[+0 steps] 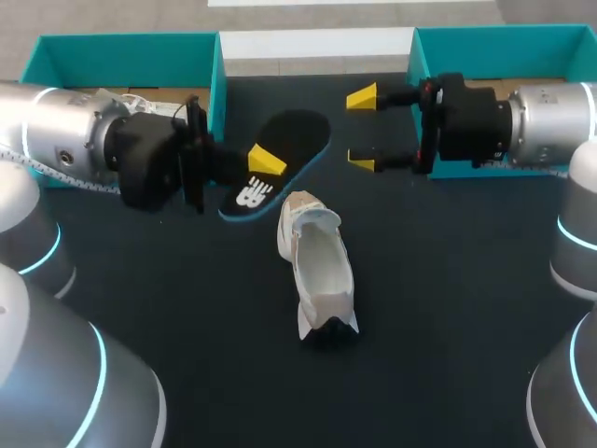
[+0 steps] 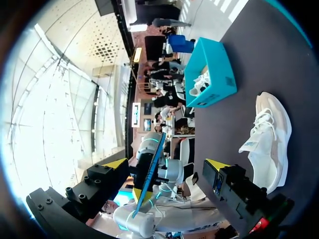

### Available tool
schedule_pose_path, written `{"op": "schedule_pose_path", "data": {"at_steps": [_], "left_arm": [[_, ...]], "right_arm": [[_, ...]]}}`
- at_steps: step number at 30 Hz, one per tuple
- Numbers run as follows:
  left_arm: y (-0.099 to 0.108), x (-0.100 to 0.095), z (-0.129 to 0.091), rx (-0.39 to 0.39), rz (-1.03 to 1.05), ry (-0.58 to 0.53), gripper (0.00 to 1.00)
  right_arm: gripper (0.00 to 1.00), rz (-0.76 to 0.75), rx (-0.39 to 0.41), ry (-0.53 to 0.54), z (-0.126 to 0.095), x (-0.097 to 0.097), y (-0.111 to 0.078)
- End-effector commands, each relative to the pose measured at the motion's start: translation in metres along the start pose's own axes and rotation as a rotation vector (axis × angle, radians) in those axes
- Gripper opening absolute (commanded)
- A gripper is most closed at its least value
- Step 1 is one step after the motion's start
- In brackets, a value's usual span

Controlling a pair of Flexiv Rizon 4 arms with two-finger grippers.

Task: Take the shoe out of the shoebox, open the shoe tongue, remove and reinsert the insole, then place the shoe into the shoebox

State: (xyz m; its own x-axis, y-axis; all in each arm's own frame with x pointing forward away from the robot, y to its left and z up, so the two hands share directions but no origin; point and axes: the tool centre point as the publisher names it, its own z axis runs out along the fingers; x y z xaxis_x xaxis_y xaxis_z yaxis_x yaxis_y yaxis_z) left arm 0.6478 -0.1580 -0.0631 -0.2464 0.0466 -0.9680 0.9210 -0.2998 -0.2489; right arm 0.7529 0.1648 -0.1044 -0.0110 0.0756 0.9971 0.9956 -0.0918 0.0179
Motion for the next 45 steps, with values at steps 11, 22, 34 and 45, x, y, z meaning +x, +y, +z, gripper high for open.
{"op": "schedule_pose_path", "data": {"at_steps": [11, 22, 34, 45], "left_arm": [[0.037, 0.025, 0.000, -0.087, 0.221, -0.001, 0.00], [0.064, 0.028, 0.012, -0.136, 0.295, 0.026, 0.00], [0.074, 0.036, 0.028, -0.149, 0.297, 0.033, 0.00], [0.082, 0.035, 0.021, -0.180, 0.304, 0.029, 0.00]], "right_arm": [[1.00, 0.013, 0.052, -0.002, 0.017, 0.004, -0.006], [0.93, 0.018, 0.086, 0.007, 0.030, 0.005, -0.006], [0.49, 0.020, 0.107, 0.025, 0.042, 0.002, -0.005], [0.35, 0.031, 0.095, 0.023, 0.042, -0.002, -0.005]]}}
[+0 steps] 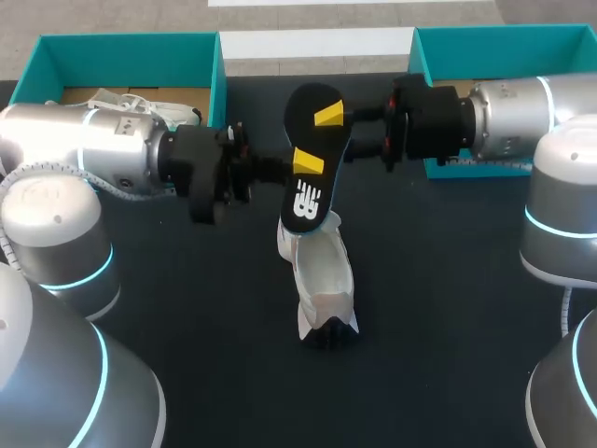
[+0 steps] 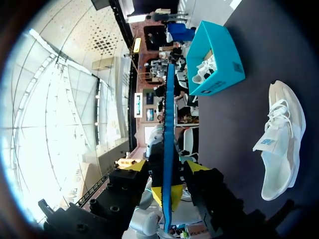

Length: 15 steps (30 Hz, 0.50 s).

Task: Take the shoe out of the shoebox, open the shoe tongue, remove and reinsert the insole, then place the shoe into the shoebox

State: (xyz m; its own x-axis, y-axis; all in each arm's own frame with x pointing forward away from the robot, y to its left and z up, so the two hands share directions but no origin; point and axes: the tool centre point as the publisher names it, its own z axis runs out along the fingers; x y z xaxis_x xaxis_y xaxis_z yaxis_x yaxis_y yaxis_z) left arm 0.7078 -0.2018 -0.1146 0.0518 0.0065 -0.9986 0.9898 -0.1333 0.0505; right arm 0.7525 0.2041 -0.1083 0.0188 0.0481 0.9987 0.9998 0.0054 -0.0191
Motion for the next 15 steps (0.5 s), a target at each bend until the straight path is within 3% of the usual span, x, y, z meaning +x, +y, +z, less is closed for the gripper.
{"op": "schedule_pose_path", "data": {"at_steps": [1, 4, 5, 13, 14, 15], "left_arm": [[0.0008, 0.0024, -0.0015, -0.004, -0.001, 0.003, 0.00], [0.0014, 0.0029, -0.0028, -0.015, -0.006, -0.003, 0.00], [0.0015, 0.0025, -0.0031, -0.017, -0.007, -0.007, 0.00], [-0.0036, 0.0025, -0.0023, 0.001, -0.024, -0.005, 0.00], [-0.0041, 0.0029, -0.0028, 0.003, -0.030, -0.005, 0.11], [-0.0043, 0.0032, -0.0039, 0.005, -0.047, -0.009, 0.84]], "right_arm": [[0.31, 0.000, -0.005, -0.002, 0.0029, -0.0004, 0.0002], [0.11, -0.003, -0.005, -0.003, 0.0040, 0.0000, 0.0011], [0.00, -0.004, -0.005, -0.004, 0.0044, -0.0001, 0.0014], [0.00, -0.005, 0.003, -0.011, 0.0060, -0.0012, 0.0032], [0.00, -0.007, 0.004, -0.011, 0.0059, -0.0012, 0.0033], [0.00, -0.007, 0.003, -0.012, 0.0055, -0.0013, 0.0037]]}}
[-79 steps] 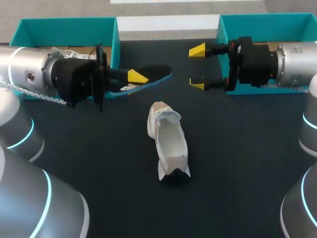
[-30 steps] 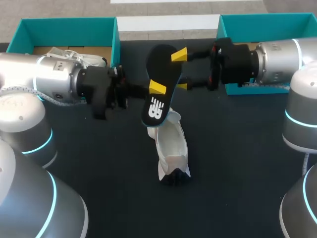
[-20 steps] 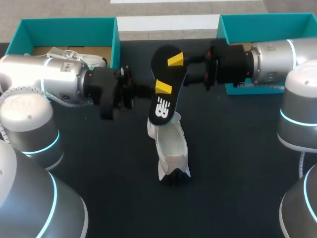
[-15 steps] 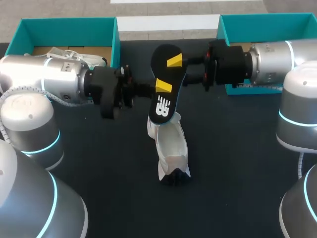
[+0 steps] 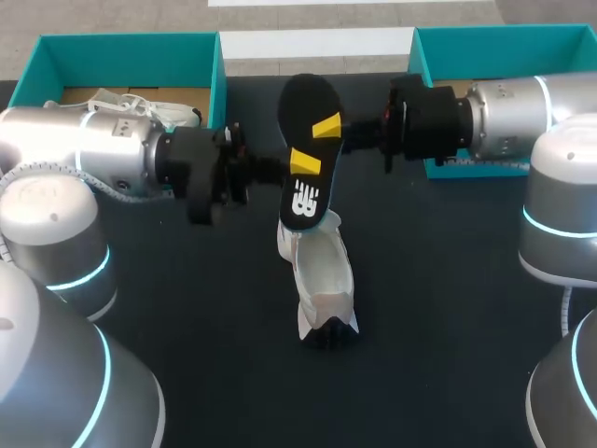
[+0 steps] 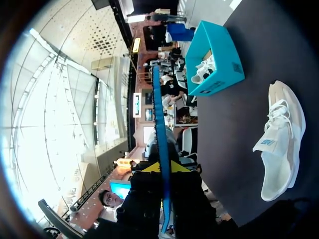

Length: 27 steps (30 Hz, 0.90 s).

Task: Take the shoe out of the shoebox, open the shoe tongue, remove and reinsert the insole, then place the shoe into the shoebox

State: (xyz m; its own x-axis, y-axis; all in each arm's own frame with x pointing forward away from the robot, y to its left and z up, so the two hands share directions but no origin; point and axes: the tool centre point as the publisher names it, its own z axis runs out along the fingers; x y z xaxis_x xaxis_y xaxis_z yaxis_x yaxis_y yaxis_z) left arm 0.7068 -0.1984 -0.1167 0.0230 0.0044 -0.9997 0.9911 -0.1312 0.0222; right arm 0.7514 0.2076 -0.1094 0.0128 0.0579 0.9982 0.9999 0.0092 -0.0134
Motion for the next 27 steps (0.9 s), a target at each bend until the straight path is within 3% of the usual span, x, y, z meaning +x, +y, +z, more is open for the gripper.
{"op": "schedule_pose_path", "data": {"at_steps": [1, 10, 16, 22, 24, 27], "left_arm": [[-0.002, 0.001, -0.003, 0.010, -0.024, -0.008, 1.00], [0.004, 0.009, -0.036, -0.056, -0.056, 0.015, 1.00], [0.009, -0.005, -0.053, -0.109, -0.059, 0.082, 1.00], [0.009, -0.031, -0.056, -0.166, -0.083, 0.245, 1.00], [0.011, -0.034, -0.056, -0.203, -0.085, 0.339, 1.00], [0.011, -0.039, -0.055, -0.319, -0.042, 0.588, 1.00]], "right_arm": [[0.00, -0.001, -0.001, -0.002, 0.001, -0.001, 0.005], [0.00, 0.010, -0.009, -0.016, -0.005, -0.008, 0.008], [0.00, 0.030, -0.014, -0.033, -0.008, -0.022, 0.009], [0.00, 0.039, -0.016, -0.035, -0.007, -0.029, 0.010], [0.00, 0.041, -0.016, -0.034, -0.007, -0.030, 0.010], [0.00, 0.043, -0.018, -0.030, -0.006, -0.032, 0.010]]}}
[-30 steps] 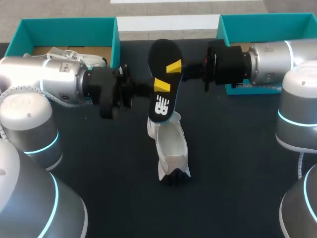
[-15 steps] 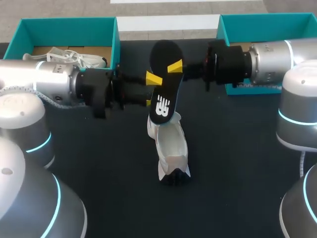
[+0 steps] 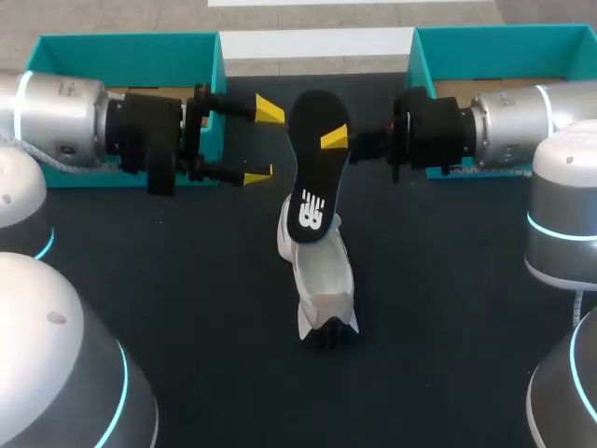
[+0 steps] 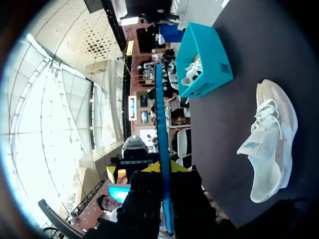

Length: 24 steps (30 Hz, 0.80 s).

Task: Take the shoe out of the shoebox, open the shoe tongue, remove and reinsert the insole, then place the shoe into the shoebox

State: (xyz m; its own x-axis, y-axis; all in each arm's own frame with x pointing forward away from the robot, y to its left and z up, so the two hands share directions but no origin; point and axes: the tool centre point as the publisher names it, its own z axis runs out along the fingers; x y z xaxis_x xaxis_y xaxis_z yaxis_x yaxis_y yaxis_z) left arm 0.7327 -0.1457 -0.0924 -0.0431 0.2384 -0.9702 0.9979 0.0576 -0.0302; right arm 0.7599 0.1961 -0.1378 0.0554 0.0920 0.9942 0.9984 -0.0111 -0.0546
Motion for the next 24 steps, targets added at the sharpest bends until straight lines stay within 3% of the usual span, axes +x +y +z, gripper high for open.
{"op": "schedule_pose_path", "data": {"at_steps": [1, 3, 18, 19, 21, 24], "left_arm": [[-0.008, -0.016, -0.004, -0.188, 0.045, 0.372, 1.00], [-0.007, -0.021, -0.008, -0.234, 0.068, 0.389, 1.00], [-0.007, -0.021, -0.008, -0.234, 0.068, 0.389, 1.00], [-0.005, -0.018, -0.007, -0.253, 0.031, 0.481, 1.00], [-0.002, -0.013, -0.008, -0.219, -0.022, 0.579, 1.00], [0.002, -0.013, -0.007, -0.233, 0.005, 0.739, 1.00]], "right_arm": [[0.00, 0.000, -0.001, 0.005, 0.004, -0.003, 0.002], [0.00, 0.001, 0.000, 0.007, 0.004, -0.004, 0.002], [0.00, 0.020, 0.017, -0.013, 0.003, -0.015, 0.006], [0.00, 0.021, 0.021, -0.020, 0.004, -0.016, 0.006], [0.00, 0.022, 0.034, -0.018, 0.005, -0.018, 0.006], [0.00, 0.023, 0.046, -0.029, 0.007, -0.020, 0.006]]}}
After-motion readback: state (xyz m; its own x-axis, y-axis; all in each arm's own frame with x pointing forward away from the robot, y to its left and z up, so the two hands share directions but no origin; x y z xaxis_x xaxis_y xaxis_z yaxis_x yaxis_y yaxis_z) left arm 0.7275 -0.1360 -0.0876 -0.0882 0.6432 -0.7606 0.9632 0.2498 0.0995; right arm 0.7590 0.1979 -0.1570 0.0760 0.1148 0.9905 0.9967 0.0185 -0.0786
